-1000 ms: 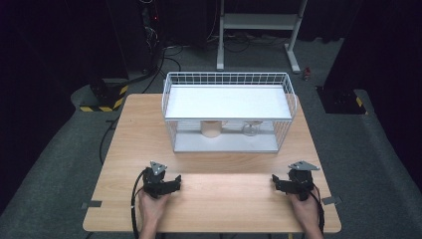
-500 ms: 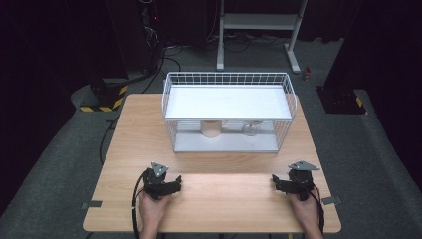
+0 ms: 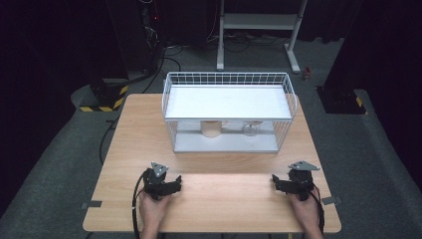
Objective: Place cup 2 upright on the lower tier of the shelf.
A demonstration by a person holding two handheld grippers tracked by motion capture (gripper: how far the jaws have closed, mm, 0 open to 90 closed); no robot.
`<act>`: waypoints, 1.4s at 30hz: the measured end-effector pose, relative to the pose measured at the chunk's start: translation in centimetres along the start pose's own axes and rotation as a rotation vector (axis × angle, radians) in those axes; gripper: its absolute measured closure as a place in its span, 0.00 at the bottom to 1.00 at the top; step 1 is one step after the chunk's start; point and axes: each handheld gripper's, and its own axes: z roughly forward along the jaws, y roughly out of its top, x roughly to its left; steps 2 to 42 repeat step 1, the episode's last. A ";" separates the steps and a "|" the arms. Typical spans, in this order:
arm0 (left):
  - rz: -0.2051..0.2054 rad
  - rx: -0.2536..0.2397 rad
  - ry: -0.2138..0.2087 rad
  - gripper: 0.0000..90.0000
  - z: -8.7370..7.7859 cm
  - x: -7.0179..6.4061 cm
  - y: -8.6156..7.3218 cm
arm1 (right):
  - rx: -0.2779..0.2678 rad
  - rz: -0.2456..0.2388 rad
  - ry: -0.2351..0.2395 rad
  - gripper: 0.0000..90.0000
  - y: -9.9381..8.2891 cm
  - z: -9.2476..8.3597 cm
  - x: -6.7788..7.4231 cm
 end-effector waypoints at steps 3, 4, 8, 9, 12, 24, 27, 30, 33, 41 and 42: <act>-0.001 0.000 0.001 0.17 0.0 0.0 0.0 | -0.001 -0.002 0.000 0.16 0.0 0.0 0.0; -0.001 0.000 0.001 0.17 0.0 0.0 0.0 | -0.001 -0.002 0.000 0.16 0.0 0.0 0.0; -0.001 0.000 0.001 0.17 0.0 0.0 0.0 | -0.001 -0.002 0.000 0.16 0.0 0.0 0.0; -0.001 0.000 0.001 0.17 0.0 0.0 0.0 | -0.001 -0.002 0.000 0.16 0.0 0.0 0.0; -0.001 0.000 0.001 0.17 0.0 0.0 0.0 | -0.001 -0.002 0.000 0.16 0.0 0.0 0.0; -0.001 0.000 0.001 0.17 0.0 0.0 0.0 | -0.001 -0.002 0.000 0.16 0.0 0.0 0.0; -0.001 0.000 0.001 0.17 0.0 0.0 0.0 | -0.001 -0.002 0.000 0.16 0.0 0.0 0.0; -0.001 0.000 0.001 0.17 0.0 0.0 0.0 | -0.001 -0.002 0.000 0.16 0.0 0.0 0.0; -0.001 0.000 0.001 0.17 0.0 0.0 0.0 | -0.001 -0.002 0.000 0.16 0.0 0.0 0.0; -0.001 0.000 0.001 0.17 0.0 0.0 0.0 | -0.001 -0.002 0.000 0.16 0.0 0.0 0.0; -0.001 0.000 0.001 0.17 0.0 0.0 0.0 | -0.001 -0.002 0.000 0.16 0.0 0.0 0.0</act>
